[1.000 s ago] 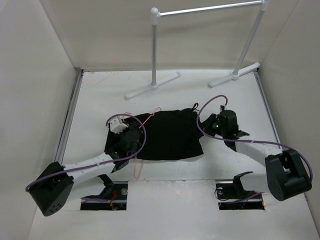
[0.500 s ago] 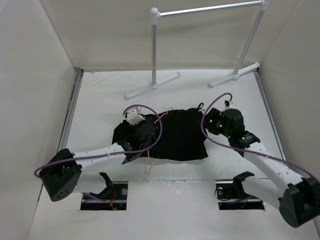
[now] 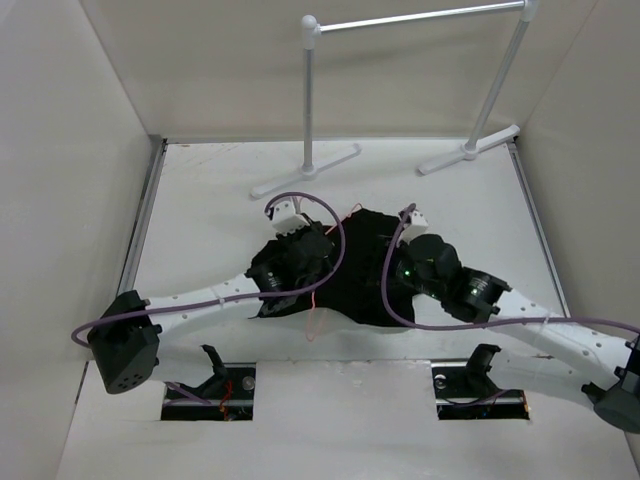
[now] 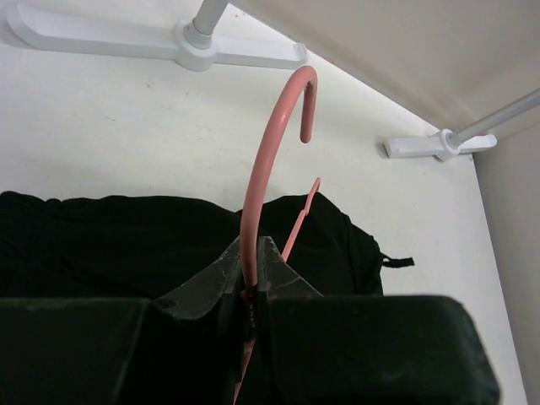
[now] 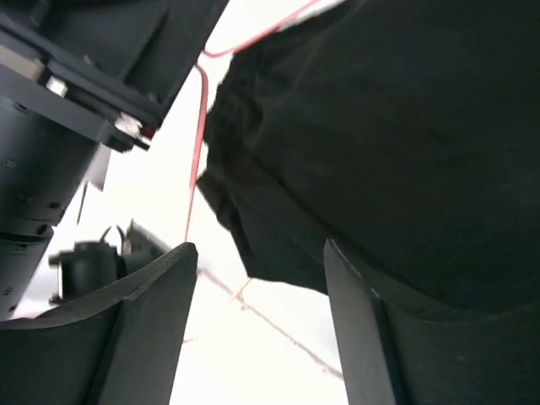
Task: Place the trousers on the hanger
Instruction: Place the hanger at the clothesline.
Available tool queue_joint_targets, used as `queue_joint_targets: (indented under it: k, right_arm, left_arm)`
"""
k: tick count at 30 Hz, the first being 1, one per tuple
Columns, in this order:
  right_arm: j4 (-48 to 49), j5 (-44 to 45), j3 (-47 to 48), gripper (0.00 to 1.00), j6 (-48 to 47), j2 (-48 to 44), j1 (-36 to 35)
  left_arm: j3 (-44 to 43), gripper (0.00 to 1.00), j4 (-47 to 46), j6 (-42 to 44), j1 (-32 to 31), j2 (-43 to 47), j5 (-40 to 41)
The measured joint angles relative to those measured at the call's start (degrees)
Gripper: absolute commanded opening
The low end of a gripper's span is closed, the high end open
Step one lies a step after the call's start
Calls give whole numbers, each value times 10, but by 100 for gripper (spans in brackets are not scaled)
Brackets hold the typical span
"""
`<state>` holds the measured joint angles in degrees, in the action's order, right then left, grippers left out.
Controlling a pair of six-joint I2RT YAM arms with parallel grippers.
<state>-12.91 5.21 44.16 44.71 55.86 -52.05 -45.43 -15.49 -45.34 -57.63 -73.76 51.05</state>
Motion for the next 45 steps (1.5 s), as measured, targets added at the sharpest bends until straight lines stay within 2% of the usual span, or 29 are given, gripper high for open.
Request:
queue_joint_targets:
  k: [2, 6, 12, 16, 20, 23, 28, 29, 32, 35, 37, 39, 45]
  right_arm:
    - [-3, 0, 0, 61, -2, -22, 4]
    - [30, -31, 0, 65, 6, -41, -2]
    - [128, -59, 0, 63, 29, 30, -33]
    - [161, -63, 0, 60, 33, 85, -33]
    - [182, -72, 5, 39, 38, 117, -33]
    - [204, -78, 5, 21, 45, 120, -37]
    - [224, -78, 0, 9, 83, 120, -38]
    - [226, -78, -2, 8, 91, 120, -38]
    - [237, -77, -7, 6, 106, 117, -37]
    - [238, -76, -11, 5, 116, 107, -34]
    - [236, -73, -12, 5, 122, 100, -30]
    - [236, -73, -12, 5, 125, 92, -25]
    - [236, -73, -12, 4, 128, 80, 2]
  left_arm:
    - [-9, 5, 11, 6, 0, 0, 0]
    - [-37, 4, 35, 16, 0, 0, 1]
    - [-85, 4, 61, 21, -7, 0, 0]
    - [-108, 4, 66, 21, -14, 0, 0]
    - [-110, 4, 73, 21, -18, 0, 0]
    - [-110, 4, 80, 21, -20, 1, 0]
    - [-110, 8, 80, 21, -21, 10, 2]
    - [-110, 12, 80, 21, -21, 13, 2]
    - [-113, 34, 73, 20, -20, 19, -14]
    - [-113, 64, 53, 21, -16, 25, -48]
    - [-113, 77, 42, 20, -14, 32, -71]
    - [-113, 100, 37, 22, -12, 44, -90]
    - [-113, 100, 37, 27, -11, 88, -129]
